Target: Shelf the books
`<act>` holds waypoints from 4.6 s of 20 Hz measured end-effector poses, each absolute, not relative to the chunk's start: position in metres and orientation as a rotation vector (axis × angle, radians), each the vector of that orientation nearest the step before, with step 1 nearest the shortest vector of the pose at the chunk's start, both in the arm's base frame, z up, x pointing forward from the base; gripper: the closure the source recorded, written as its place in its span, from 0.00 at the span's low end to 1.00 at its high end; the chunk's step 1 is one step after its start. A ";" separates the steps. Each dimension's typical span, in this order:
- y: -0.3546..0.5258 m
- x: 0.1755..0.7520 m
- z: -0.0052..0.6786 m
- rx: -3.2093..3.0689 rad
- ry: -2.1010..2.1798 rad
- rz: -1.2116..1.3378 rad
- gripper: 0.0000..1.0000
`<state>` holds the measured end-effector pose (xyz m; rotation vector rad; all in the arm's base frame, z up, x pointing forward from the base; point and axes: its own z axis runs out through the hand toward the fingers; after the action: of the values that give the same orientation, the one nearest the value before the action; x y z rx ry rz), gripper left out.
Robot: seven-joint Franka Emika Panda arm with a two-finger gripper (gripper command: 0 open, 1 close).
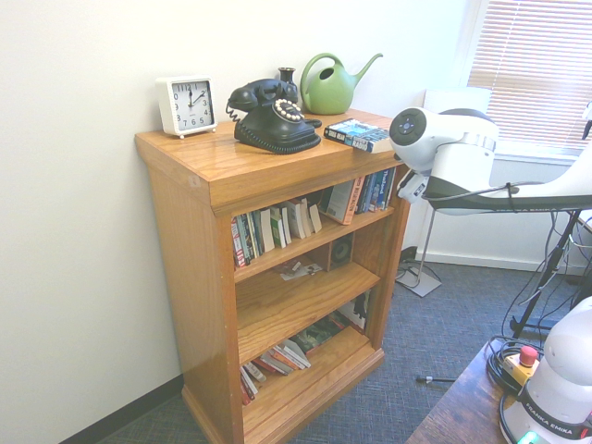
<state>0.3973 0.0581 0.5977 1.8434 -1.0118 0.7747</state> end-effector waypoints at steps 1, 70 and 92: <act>0.064 0.402 0.598 1.793 -0.988 0.773 0.00; 0.098 0.545 0.599 1.503 -0.899 0.831 1.00; -0.003 0.339 0.435 2.400 -1.150 0.869 1.00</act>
<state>0.3387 -0.0032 0.4348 2.3997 -1.1496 0.8693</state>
